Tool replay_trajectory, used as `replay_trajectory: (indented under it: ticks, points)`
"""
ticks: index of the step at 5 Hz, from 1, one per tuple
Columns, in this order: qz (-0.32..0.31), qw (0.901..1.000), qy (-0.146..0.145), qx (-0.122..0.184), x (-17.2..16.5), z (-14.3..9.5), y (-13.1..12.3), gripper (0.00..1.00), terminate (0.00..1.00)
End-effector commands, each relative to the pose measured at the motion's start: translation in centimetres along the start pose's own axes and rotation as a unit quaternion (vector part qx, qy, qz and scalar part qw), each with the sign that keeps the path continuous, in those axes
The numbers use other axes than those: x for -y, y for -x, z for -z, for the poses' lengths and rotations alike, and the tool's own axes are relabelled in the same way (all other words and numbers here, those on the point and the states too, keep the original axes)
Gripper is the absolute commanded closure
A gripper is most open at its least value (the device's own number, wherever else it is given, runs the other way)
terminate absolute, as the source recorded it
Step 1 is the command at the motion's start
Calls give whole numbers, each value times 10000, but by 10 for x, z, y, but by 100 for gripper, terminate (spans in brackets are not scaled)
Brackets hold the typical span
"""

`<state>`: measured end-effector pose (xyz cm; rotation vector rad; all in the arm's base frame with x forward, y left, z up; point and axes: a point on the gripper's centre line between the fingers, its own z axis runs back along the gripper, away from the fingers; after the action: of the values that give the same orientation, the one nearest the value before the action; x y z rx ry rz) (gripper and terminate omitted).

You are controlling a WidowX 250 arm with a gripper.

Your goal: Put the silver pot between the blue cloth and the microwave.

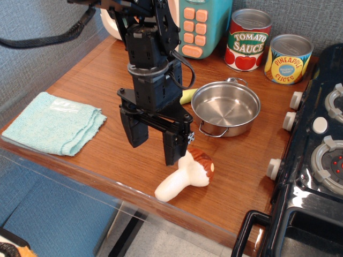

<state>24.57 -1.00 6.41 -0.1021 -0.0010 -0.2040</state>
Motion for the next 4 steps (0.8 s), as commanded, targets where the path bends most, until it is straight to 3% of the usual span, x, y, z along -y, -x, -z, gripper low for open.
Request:
replay_trajectory:
  ticks: [1,2,3,4]
  points:
    - [0,10000,0,0,0,0,0,0,0]
    - [133,9999,-34,39,10,-2,-16,0,0]
    - [338,9990,-287,83,26,-14,-43,0,0]
    - [436,9976,-400,355,40,-32,-81,0,0]
